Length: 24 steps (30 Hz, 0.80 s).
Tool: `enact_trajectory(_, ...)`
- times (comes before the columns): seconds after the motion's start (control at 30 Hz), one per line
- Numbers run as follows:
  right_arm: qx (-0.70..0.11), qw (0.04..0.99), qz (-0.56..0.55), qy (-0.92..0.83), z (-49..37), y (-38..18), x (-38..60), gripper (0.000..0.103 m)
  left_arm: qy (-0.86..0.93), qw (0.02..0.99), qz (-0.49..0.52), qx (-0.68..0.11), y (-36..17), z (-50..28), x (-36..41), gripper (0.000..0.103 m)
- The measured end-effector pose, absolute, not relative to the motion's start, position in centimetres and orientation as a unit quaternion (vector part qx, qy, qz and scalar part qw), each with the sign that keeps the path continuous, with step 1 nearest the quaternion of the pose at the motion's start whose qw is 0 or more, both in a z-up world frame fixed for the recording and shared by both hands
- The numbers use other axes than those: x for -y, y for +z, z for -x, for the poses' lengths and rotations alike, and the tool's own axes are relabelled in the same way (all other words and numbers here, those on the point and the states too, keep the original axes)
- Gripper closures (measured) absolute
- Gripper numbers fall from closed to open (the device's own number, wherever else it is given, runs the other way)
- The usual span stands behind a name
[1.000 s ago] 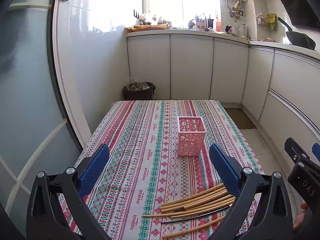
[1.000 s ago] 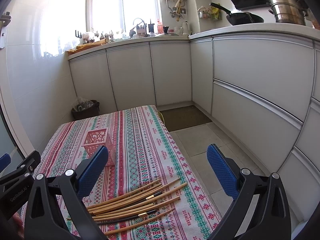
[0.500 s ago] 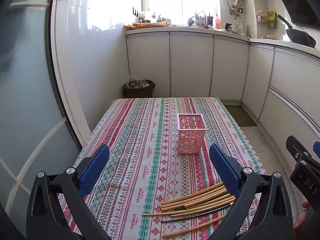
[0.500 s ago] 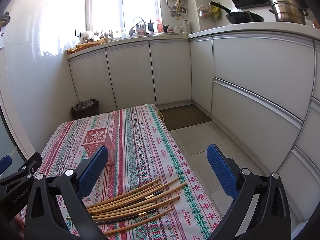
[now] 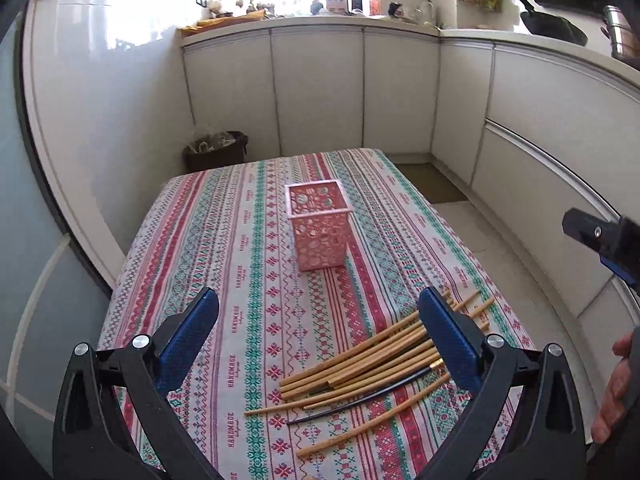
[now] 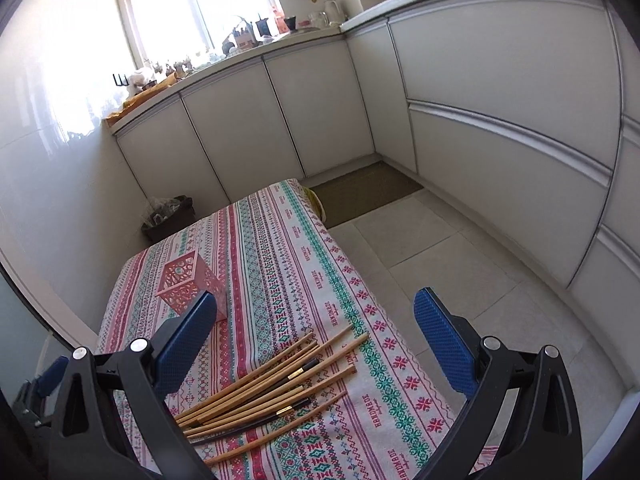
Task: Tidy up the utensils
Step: 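Lower the left tool onto the chopstick pile and close on one chopstick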
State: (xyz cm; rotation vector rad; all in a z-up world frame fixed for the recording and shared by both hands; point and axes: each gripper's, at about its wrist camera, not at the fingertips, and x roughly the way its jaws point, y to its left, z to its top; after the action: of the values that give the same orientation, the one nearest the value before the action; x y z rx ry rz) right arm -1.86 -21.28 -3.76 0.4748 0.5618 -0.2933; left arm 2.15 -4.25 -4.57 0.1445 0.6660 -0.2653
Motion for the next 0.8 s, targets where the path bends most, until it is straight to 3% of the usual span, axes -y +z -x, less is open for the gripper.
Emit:
enact_trajectory(0.13, -0.281, 0.911, -0.276, -0.125, 2.4, -3.9, 23.5, 0.007, -0.219, 0.887, -0.129, -0.386, -7.2, -2.8, 7.4, 0.007)
enact_trajectory(0.57, -0.280, 0.885, -0.353, -0.117, 3.7, -3.7, 29.1, 0.007, -0.347, 0.755, -0.320, -0.456, -12.6, -2.1, 15.3, 0.007)
enact_trajectory(0.8, -0.283, 0.867, -0.388, -0.129, 3.8, -4.4, 31.8, 0.007, -0.409, 0.640, -0.356, -0.544, -14.5, -3.4, 17.8, 0.007)
